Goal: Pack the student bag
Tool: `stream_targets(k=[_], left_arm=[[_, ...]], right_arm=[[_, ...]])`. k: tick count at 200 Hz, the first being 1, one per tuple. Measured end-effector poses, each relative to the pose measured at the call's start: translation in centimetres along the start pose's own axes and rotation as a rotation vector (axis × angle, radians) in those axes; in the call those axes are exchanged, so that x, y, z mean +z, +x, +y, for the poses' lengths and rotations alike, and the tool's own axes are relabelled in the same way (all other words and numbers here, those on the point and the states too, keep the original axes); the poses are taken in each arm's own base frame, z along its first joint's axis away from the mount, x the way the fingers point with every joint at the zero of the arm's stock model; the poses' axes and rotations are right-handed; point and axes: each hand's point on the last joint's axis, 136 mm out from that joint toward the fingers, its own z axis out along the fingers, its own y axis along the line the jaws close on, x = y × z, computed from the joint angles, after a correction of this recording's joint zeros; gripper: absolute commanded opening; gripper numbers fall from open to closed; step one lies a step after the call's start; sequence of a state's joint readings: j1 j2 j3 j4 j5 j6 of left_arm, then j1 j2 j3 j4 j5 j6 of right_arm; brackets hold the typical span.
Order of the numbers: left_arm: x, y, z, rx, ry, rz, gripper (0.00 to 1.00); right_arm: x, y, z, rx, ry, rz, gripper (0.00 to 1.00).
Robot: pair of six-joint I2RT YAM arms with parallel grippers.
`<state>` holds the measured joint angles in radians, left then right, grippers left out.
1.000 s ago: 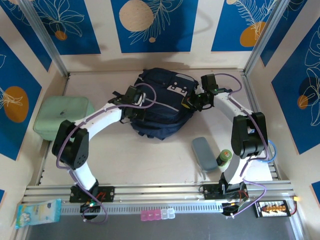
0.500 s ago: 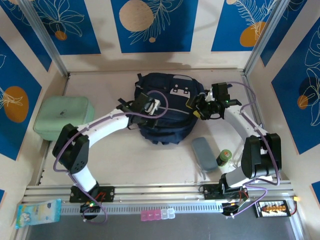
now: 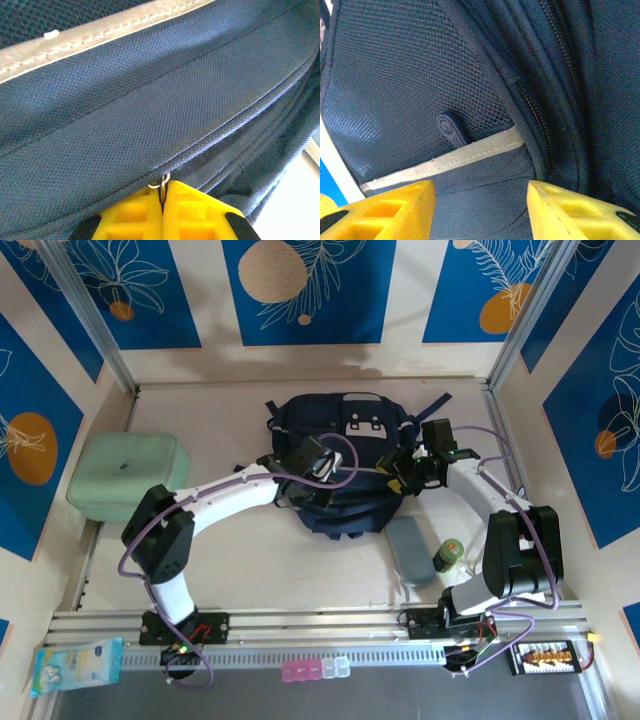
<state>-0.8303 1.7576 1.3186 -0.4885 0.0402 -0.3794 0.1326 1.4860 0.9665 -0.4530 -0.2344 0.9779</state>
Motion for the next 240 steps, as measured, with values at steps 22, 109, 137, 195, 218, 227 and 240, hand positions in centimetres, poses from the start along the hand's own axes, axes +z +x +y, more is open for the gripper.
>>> stream_targets(k=[22, 109, 137, 195, 218, 227, 240], left_arm=[[-0.1, -0.1, 0.1, -0.004, -0.01, -0.004, 0.0], [0.1, 0.0, 0.6, -0.007, -0.038, 0.006, 0.0], [-0.1, -0.1, 2.6, -0.016, -0.125, -0.002, 0.0], [-2.7, -0.2, 8.7, -0.091, -0.17, -0.058, 0.0], [-2.9, -0.7, 9.8, -0.071, -0.134, -0.058, 0.0], [-2.9, -0.8, 10.1, -0.046, -0.109, -0.05, 0.0], [-2.7, -1.1, 10.6, -0.013, -0.085, -0.038, 0.0]], right_arm=[[-0.6, -0.2, -0.8, -0.001, 0.052, -0.046, 0.51], [2.0, -0.3, -1.7, -0.04, 0.108, 0.006, 0.16], [2.4, -1.4, -0.7, -0.086, 0.111, -0.002, 0.07], [2.9, -3.0, 1.2, -0.177, 0.097, -0.024, 0.04], [3.6, -3.8, 2.0, -0.207, 0.093, -0.023, 0.02], [3.9, -4.1, 2.4, -0.221, 0.09, -0.024, 0.01], [4.2, -4.5, 2.8, -0.237, 0.085, -0.029, 0.01]])
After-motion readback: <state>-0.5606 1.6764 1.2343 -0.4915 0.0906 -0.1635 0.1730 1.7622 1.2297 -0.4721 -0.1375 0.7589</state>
